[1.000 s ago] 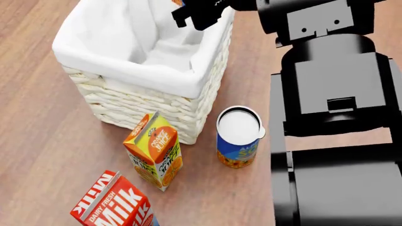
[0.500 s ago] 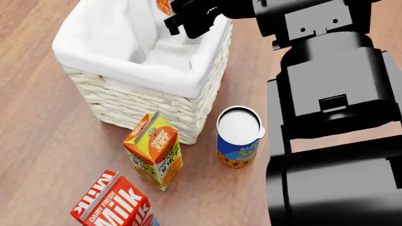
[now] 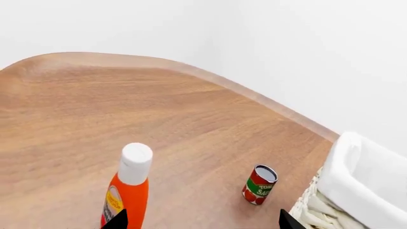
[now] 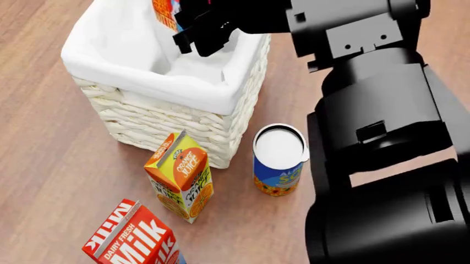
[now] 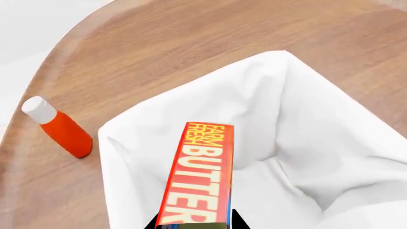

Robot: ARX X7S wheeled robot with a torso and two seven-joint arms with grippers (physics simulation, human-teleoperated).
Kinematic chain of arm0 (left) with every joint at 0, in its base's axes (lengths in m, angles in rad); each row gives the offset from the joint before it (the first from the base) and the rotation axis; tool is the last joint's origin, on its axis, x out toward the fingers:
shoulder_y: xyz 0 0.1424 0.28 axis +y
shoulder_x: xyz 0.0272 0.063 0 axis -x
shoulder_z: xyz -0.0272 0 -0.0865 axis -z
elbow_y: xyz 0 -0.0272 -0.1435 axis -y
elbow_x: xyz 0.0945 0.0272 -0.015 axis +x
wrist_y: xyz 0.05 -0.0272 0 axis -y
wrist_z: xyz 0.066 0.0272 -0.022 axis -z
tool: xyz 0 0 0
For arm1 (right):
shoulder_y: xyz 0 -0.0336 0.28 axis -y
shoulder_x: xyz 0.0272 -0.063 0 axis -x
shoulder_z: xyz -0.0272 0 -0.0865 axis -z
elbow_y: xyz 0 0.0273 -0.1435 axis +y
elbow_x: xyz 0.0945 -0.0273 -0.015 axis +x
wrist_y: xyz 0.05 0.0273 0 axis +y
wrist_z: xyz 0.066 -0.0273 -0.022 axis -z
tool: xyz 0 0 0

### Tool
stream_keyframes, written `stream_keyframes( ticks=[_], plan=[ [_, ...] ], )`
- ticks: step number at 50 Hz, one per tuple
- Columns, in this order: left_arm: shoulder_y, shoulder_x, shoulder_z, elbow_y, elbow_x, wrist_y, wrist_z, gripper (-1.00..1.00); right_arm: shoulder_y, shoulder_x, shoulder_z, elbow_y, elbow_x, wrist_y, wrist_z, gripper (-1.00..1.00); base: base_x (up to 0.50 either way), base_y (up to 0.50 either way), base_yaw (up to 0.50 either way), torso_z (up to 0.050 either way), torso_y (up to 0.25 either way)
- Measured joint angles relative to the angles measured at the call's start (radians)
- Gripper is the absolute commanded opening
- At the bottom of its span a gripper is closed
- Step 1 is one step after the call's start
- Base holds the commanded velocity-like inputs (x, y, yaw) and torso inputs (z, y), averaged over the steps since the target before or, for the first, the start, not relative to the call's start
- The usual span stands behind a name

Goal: Pick up the butter and put it in the basket.

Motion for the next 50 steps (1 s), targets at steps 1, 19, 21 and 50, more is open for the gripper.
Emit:
stream_keyframes(
  ticks=[1, 19, 21, 50],
  plan=[
    [0.001, -0.001, -0.001, 0.003, -0.003, -0.001, -0.003, 1.00, 0.000, 0.000, -0.013, 0.000, 0.016, -0.001, 0.001, -1.00, 0.00, 0.00, 0.00, 0.000, 0.000],
    [0.020, -0.018, -0.019, 0.049, -0.042, -0.015, -0.036, 1.00, -0.003, -0.001, -0.075, 0.000, 0.109, 0.036, 0.048, -1.00, 0.00, 0.00, 0.00, 0.001, 0.002],
    [0.021, -0.020, -0.021, 0.051, -0.047, -0.016, -0.038, 1.00, -0.004, -0.001, -0.070, 0.000, 0.106, 0.043, 0.055, -1.00, 0.00, 0.00, 0.00, 0.000, 0.000],
    [0.044, -0.045, -0.053, 0.091, -0.096, -0.017, -0.068, 1.00, -0.032, 0.000, 0.028, 0.000, 0.030, 0.104, 0.096, -1.00, 0.00, 0.00, 0.00, 0.000, 0.001]
  ],
)
